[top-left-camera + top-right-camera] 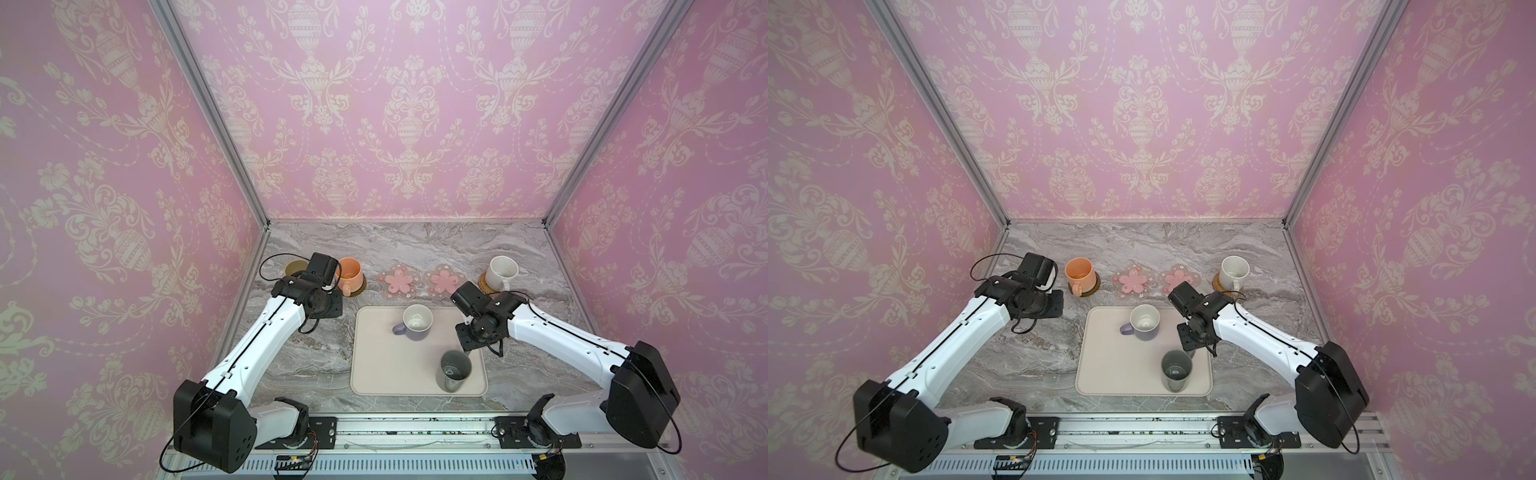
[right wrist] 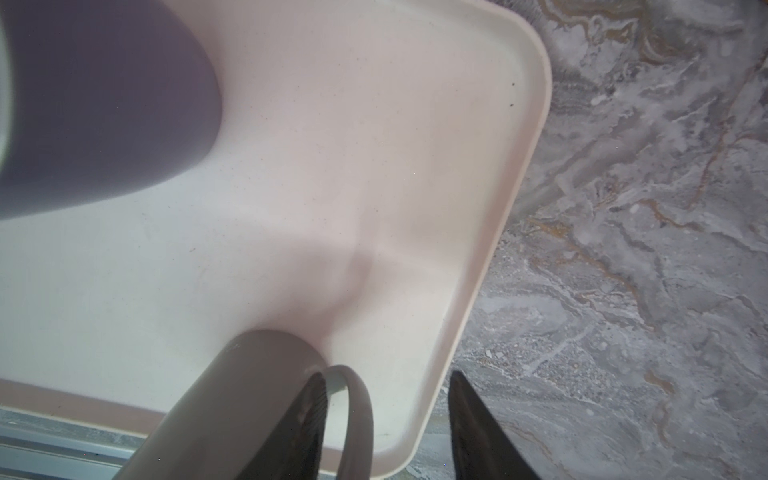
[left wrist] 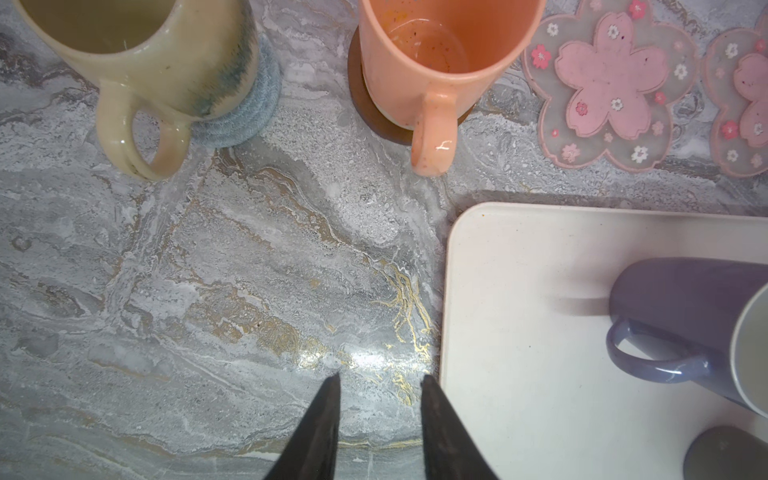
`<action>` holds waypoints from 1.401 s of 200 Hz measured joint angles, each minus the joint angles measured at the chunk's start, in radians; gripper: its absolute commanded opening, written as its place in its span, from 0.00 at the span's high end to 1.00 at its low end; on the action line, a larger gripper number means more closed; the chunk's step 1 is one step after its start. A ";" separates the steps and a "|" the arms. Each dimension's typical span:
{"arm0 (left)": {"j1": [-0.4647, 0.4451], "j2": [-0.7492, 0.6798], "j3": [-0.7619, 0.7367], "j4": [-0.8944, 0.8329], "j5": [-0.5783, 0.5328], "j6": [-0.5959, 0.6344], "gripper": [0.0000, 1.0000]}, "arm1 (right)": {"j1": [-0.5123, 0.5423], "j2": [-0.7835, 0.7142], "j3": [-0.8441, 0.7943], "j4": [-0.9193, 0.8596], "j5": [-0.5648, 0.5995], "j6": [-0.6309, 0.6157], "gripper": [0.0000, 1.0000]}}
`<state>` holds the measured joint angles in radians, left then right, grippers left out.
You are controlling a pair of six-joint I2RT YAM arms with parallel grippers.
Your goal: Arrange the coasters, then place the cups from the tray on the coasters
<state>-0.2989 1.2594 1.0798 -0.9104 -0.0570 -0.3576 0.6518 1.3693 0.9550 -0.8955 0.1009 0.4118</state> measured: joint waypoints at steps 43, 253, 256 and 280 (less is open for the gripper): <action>-0.019 0.019 0.002 -0.001 0.000 -0.003 0.64 | -0.012 -0.032 -0.049 0.000 -0.001 0.015 0.51; -0.123 0.093 0.053 -0.008 -0.032 -0.011 0.64 | -0.146 -0.487 -0.216 -0.068 0.052 0.425 0.56; -0.124 0.095 0.053 -0.008 -0.033 -0.011 0.64 | -0.146 -0.491 -0.224 -0.070 0.051 0.429 0.57; -0.132 0.100 0.053 -0.008 -0.036 -0.018 0.64 | -0.146 -0.518 -0.290 -0.084 0.040 0.497 0.60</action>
<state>-0.4305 1.3590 1.1328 -0.9180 -0.0929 -0.3759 0.5053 0.8509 0.6647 -0.9794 0.1406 0.9085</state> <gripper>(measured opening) 0.358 0.414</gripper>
